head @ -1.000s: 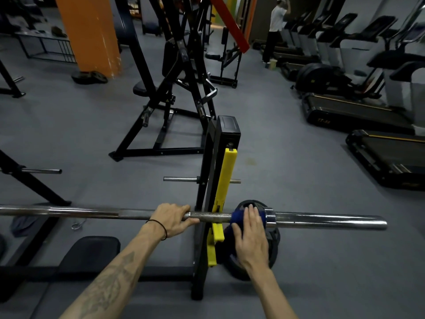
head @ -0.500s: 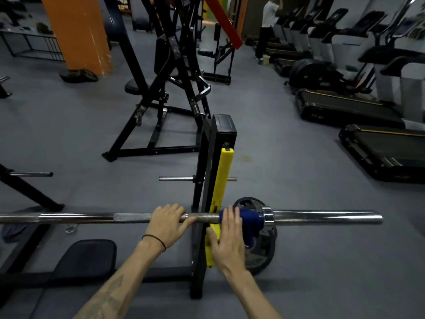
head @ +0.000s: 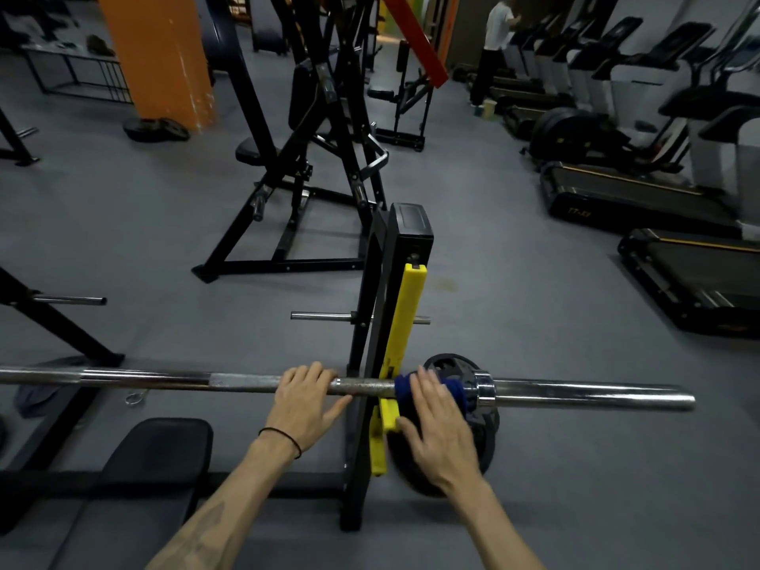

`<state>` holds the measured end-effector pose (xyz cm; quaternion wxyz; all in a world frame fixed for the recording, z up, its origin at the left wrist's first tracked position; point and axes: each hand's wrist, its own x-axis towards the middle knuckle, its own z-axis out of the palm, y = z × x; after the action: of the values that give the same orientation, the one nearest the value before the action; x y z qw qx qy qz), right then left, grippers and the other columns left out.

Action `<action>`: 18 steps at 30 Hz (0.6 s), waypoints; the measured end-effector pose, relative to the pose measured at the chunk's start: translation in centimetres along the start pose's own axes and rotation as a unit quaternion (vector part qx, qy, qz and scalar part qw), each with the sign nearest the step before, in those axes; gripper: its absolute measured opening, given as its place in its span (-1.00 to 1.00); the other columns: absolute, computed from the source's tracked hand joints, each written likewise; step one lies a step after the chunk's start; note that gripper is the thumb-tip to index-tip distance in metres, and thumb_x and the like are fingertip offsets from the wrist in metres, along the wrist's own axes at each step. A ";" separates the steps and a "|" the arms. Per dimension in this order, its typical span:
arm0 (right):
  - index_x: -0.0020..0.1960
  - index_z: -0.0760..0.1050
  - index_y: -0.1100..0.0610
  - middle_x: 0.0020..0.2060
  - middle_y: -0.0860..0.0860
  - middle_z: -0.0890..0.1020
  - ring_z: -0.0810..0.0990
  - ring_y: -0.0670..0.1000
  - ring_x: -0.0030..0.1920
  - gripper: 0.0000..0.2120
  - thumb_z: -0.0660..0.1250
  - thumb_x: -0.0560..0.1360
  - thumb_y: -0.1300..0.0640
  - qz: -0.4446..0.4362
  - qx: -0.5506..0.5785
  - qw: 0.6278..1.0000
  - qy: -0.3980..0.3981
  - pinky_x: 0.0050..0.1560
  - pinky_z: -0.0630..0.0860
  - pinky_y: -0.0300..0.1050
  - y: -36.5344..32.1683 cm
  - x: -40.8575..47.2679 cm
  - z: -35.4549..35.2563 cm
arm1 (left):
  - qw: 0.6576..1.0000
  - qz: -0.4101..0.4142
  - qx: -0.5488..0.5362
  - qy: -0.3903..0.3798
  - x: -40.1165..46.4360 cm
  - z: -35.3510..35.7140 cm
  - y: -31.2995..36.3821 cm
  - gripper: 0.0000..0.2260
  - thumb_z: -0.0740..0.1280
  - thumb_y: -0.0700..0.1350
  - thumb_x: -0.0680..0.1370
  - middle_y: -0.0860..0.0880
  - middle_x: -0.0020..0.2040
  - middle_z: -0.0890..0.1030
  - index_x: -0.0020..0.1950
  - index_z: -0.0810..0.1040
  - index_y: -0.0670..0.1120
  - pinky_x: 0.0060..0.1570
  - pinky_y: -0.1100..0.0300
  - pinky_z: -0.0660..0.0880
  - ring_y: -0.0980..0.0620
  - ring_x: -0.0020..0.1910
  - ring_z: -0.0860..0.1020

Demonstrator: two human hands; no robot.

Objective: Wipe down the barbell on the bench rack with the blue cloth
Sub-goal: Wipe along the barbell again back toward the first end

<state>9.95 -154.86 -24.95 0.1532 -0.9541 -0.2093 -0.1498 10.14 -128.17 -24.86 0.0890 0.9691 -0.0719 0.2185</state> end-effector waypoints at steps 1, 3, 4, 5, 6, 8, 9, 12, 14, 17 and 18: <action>0.64 0.19 0.19 0.64 0.08 0.18 0.10 0.04 0.65 -0.32 -0.06 0.72 -0.27 0.024 -0.001 1.000 0.012 0.63 0.01 -0.03 1.0 -0.1 -0.2 | 1.000 0.000 -0.001 0.002 0.0 0.0 0.0 -0.59 0.13 0.32 0.57 0.09 -0.12 0.44 0.02 0.53 0.03 -0.03 0.10 0.42 0.05 -0.16 0.43; 0.66 0.09 0.15 0.66 0.03 0.10 0.02 0.01 0.67 -0.27 -0.13 0.69 -0.33 0.118 0.046 0.992 0.028 0.65 -0.08 -0.04 0.3 -0.1 -0.1 | 1.000 -0.004 -0.002 0.000 0.0 0.1 0.1 -0.61 0.16 0.34 0.55 0.08 -0.13 0.42 -0.02 0.50 0.04 -0.06 0.11 0.38 0.05 -0.17 0.40; 0.66 0.03 0.14 0.66 0.01 0.06 -0.06 -0.02 0.67 -0.24 -0.16 0.67 -0.37 0.162 0.080 0.983 0.033 0.66 -0.11 -0.01 -1.3 0.3 0.3 | 1.000 -0.008 0.001 -0.004 0.1 0.1 0.1 -0.61 0.17 0.36 0.54 0.09 -0.14 0.41 -0.04 0.49 0.05 -0.08 0.11 0.37 0.05 -0.17 0.39; 0.65 -0.01 0.13 0.66 0.01 0.03 -0.12 -0.04 0.67 -0.21 -0.19 0.65 -0.40 0.188 0.107 0.976 0.032 0.66 -0.14 0.01 -2.9 0.6 0.7 | 1.000 -0.012 0.002 -0.010 0.2 0.2 0.1 -0.60 0.17 0.38 0.53 0.09 -0.14 0.41 -0.05 0.48 0.06 -0.09 0.12 0.36 0.05 -0.18 0.38; 0.65 -0.02 0.14 0.66 0.03 0.03 -0.16 -0.04 0.67 -0.20 -0.19 0.64 -0.41 0.181 0.120 0.976 0.024 0.66 -0.16 0.00 -4.1 0.7 0.9 | 1.000 -0.017 0.002 -0.018 0.3 0.3 0.1 -0.60 0.17 0.39 0.52 0.10 -0.15 0.41 -0.06 0.47 0.07 -0.11 0.12 0.35 0.06 -0.18 0.38; 0.67 0.04 0.15 0.67 0.04 0.05 -0.11 -0.03 0.67 -0.22 -0.15 0.67 -0.38 0.099 0.092 0.991 -0.011 0.65 -0.15 -0.02 -4.0 0.6 0.9 | 0.999 -0.023 -0.002 -0.027 0.5 0.4 0.0 -0.58 0.16 0.42 0.50 0.11 -0.16 0.41 -0.07 0.47 0.08 -0.12 0.13 0.33 0.07 -0.20 0.39; 0.67 0.08 0.16 0.66 0.04 0.07 -0.07 -0.02 0.67 -0.24 -0.12 0.69 -0.36 0.061 0.062 0.996 -0.023 0.64 -0.11 -0.03 -2.9 0.4 0.6 | 0.999 -0.022 -0.004 -0.029 0.6 0.4 0.0 -0.57 0.15 0.42 0.50 0.12 -0.17 0.42 -0.08 0.47 0.08 -0.13 0.13 0.32 0.07 -0.20 0.39; 0.67 0.09 0.15 0.66 0.03 0.07 0.00 -0.01 0.67 -0.28 -0.12 0.70 -0.32 0.064 0.014 0.998 -0.004 0.64 -0.11 -0.09 0.9 -0.1 -0.3 | 1.000 -0.010 0.003 -0.027 0.7 0.4 -0.1 -0.57 0.13 0.41 0.52 0.11 -0.18 0.43 -0.09 0.47 0.07 -0.17 0.14 0.31 0.06 -0.23 0.39; 0.67 0.02 0.12 0.67 0.00 0.02 -0.10 -0.06 0.67 -0.24 -0.18 0.67 -0.37 0.147 0.058 0.987 0.013 0.65 -0.18 -0.10 0.1 0.1 -0.2 | 1.000 0.004 0.017 -0.023 0.7 0.5 -0.2 -0.58 0.13 0.39 0.53 0.10 -0.20 0.43 -0.10 0.47 0.06 -0.20 0.13 0.31 0.06 -0.25 0.38; 0.66 -0.04 0.14 0.67 0.04 -0.04 -0.24 -0.08 0.66 -0.18 -0.23 0.63 -0.42 0.192 0.120 0.974 0.013 0.66 -0.18 0.02 -4.5 1.0 0.7 | 0.998 0.040 0.044 -0.024 1.0 0.5 -0.5 -0.58 0.11 0.36 0.56 0.08 -0.22 0.45 -0.12 0.48 0.04 -0.23 0.11 0.37 0.04 -0.28 0.40; 0.66 -0.04 0.14 0.67 0.05 -0.06 -0.24 -0.06 0.66 -0.19 -0.21 0.65 -0.41 0.151 0.109 0.982 -0.005 0.65 -0.18 0.02 -5.3 0.9 0.9 | 0.997 0.053 0.048 -0.029 1.1 0.6 -0.7 -0.57 0.10 0.35 0.57 0.07 -0.24 0.46 -0.13 0.48 0.03 -0.24 0.10 0.39 0.02 -0.29 0.42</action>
<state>8.55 -149.61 -24.28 0.2766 -0.9530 -0.0783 -0.0962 11.44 -127.69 -24.99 0.0287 0.9731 -0.1148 0.1976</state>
